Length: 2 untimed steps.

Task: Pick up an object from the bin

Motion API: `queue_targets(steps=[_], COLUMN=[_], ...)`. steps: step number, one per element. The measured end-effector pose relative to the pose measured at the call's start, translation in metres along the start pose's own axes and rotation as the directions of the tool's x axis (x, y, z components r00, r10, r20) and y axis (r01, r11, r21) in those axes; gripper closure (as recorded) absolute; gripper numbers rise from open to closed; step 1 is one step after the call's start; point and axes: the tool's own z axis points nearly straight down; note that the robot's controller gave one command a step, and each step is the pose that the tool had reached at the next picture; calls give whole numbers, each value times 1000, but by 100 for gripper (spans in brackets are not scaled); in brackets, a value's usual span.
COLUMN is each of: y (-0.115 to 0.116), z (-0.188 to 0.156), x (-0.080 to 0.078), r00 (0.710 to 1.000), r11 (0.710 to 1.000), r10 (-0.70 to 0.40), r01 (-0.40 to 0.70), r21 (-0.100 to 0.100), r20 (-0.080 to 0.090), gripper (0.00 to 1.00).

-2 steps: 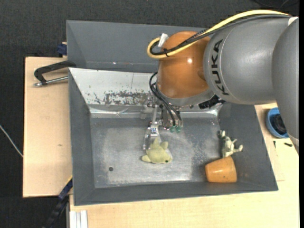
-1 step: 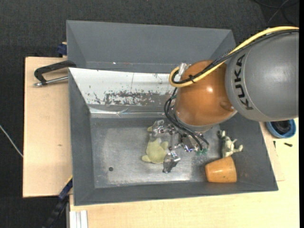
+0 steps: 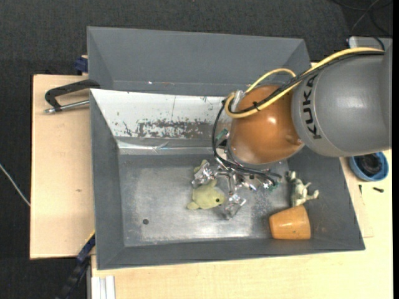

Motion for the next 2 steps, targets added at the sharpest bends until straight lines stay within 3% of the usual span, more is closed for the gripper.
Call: queue_targets(steps=[1,2], y=[0,-7], z=[-2,-212], x=[-1,-6], r00=[1000,971], r11=[1000,971], r10=[0,-239], r01=[0,239], r21=[1,8], r20=[2,6], gripper=[100,100])
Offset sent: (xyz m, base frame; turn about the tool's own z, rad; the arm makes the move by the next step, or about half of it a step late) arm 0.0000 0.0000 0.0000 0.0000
